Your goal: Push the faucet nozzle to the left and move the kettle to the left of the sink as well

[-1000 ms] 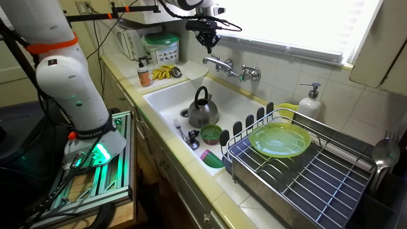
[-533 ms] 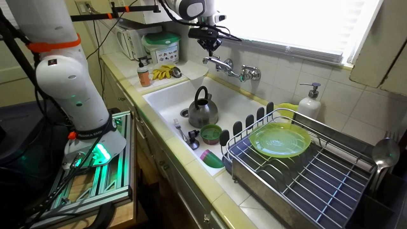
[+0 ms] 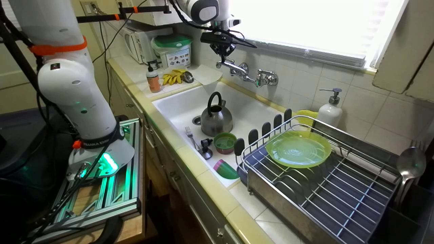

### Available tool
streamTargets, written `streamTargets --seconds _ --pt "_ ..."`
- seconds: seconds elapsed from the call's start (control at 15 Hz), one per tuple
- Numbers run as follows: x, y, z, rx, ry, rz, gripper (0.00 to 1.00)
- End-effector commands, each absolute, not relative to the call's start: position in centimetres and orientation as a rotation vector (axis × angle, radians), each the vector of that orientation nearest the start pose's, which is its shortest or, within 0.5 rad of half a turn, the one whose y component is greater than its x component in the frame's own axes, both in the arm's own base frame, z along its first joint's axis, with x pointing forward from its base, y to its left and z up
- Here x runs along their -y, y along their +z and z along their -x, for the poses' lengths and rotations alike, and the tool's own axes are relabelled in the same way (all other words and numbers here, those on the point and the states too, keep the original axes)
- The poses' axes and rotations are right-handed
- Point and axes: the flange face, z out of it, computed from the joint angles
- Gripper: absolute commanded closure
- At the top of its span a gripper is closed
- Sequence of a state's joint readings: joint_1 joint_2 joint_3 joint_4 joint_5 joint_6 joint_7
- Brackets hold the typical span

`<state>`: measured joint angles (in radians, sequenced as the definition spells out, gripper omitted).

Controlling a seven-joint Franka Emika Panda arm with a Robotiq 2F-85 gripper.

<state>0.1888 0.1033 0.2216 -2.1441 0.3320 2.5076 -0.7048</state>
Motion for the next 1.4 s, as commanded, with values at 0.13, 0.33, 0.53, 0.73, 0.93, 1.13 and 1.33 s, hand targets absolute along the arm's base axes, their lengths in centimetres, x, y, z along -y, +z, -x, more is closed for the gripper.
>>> streamTargets --seconds 0.13,0.33,0.53,0.73,0.93,1.13,1.33 --pt "-22.0 37.9 -52.5 1.236 -0.343 2.61 1.0" --pt "-21.8 38.1 -52.2 1.238 -0.327 2.612 1.0" --pt "-21.5 38.2 -52.0 1.24 -0.316 2.617 1.0" --pt "-21.4 38.2 -51.7 1.237 -0.305 2.618 1.0" --pt "-21.1 38.3 -51.3 1.234 -0.29 2.621 1.0" --pt "-20.6 38.3 -50.9 1.229 -0.265 2.628 1.0" --pt "-20.3 38.3 -50.6 1.229 -0.246 2.626 1.0"
